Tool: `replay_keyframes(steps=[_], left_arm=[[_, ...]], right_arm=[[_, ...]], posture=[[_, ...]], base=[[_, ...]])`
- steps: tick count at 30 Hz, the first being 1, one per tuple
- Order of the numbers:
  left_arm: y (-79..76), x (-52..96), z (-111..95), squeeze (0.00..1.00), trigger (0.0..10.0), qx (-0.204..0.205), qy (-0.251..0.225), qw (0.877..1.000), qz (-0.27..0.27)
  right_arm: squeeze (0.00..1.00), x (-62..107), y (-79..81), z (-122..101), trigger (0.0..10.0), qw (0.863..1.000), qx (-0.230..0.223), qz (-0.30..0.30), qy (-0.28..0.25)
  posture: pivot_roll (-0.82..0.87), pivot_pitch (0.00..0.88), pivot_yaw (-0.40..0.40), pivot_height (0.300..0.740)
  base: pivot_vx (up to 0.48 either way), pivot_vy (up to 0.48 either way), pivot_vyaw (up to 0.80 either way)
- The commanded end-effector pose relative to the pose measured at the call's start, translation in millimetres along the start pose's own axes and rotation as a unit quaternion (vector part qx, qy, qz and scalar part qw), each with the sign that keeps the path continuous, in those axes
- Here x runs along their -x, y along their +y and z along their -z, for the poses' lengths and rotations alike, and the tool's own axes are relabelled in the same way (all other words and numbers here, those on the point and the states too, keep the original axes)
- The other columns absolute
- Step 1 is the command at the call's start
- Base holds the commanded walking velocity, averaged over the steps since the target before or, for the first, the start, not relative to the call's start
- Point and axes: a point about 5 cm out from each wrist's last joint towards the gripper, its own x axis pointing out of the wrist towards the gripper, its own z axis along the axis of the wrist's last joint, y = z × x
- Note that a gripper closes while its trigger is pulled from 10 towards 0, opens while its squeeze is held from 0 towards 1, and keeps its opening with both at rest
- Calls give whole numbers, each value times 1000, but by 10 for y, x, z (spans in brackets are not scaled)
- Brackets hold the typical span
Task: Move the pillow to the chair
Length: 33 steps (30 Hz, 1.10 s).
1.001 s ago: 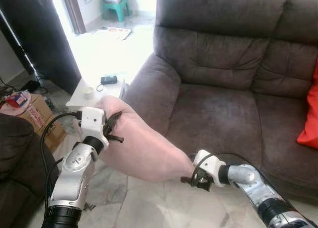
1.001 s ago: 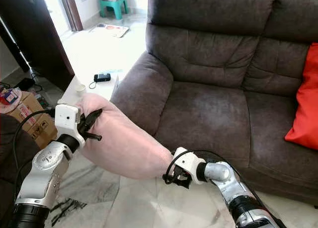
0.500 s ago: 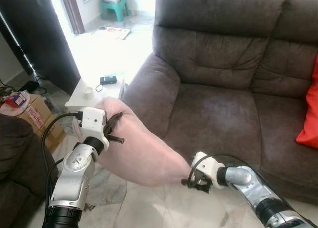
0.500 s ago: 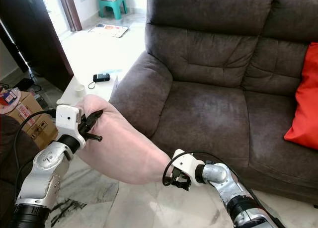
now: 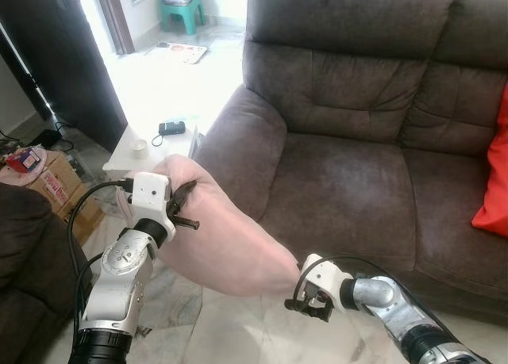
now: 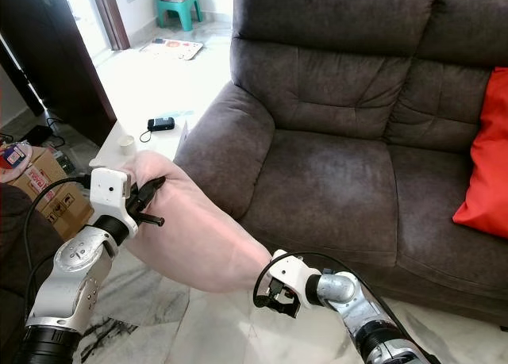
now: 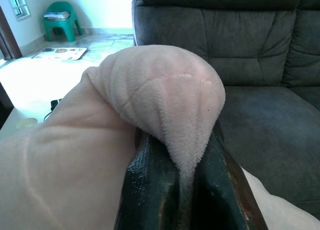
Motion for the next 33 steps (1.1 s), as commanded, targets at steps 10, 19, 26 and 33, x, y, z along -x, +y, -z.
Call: replay_keyframes(steps=[10,19,26,33], left_arm=[[-18,-22,-296,0,10000,-9,-65,998,7],[-20,-21,-292,0,10000,-8,-65,998,6],[-10,-17,-282,0,10000,-8,-63,998,4],[-16,-21,-290,0,10000,-7,-64,998,4]], right_arm=[[0,-57,36,32,10000,1000,-3,20,17],[0,-73,41,30,9804,999,-6,33,14],[0,-85,59,27,0,999,-8,28,12],[0,-99,71,28,0,999,-7,30,14]], posture=[[129,59,8,740],[129,61,9,740],[129,61,9,740],[133,66,8,740]], base=[[0,0,0],[0,0,0],[0,0,0],[0,0,0]])
